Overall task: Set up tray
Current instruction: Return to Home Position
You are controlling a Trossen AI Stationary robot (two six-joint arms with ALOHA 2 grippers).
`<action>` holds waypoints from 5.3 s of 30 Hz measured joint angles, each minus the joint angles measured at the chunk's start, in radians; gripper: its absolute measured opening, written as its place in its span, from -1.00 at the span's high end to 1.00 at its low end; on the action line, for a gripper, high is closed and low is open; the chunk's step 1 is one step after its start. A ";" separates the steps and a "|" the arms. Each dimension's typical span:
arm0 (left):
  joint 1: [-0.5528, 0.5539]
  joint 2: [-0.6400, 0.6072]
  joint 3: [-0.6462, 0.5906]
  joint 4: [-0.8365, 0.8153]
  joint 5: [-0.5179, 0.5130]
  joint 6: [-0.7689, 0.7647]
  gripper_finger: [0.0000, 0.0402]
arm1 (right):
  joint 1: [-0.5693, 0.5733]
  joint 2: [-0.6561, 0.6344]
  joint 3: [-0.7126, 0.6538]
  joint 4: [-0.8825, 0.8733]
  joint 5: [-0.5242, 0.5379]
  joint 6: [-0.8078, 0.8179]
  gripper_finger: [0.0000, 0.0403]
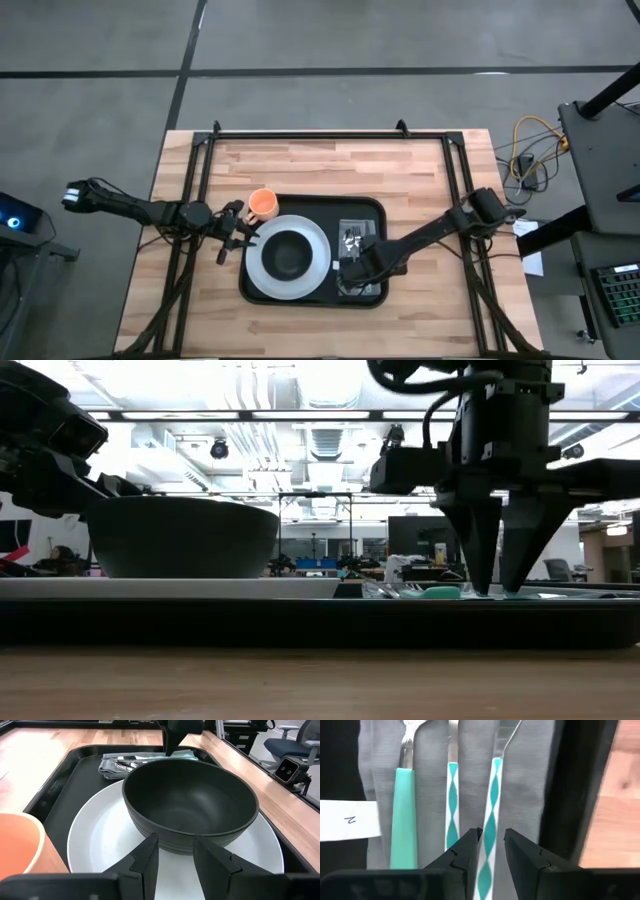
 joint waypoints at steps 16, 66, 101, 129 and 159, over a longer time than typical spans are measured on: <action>0.000 0.000 0.000 0.000 0.000 0.000 0.49 | 0.000 -0.081 0.001 0.085 0.153 -0.209 0.50; 0.000 0.005 0.000 0.000 0.000 0.000 0.49 | -0.271 -0.483 -0.597 1.244 0.238 -1.764 0.64; 0.000 0.004 0.000 0.000 0.000 0.000 0.49 | -0.315 -0.709 -0.680 1.146 0.474 -1.791 0.61; 0.000 0.004 0.000 0.000 0.000 0.000 0.49 | -0.040 -1.184 -1.118 1.456 0.484 -1.986 0.62; 0.000 0.004 0.000 0.000 0.000 0.000 0.49 | -0.294 -1.774 -1.357 1.329 0.108 -2.112 0.60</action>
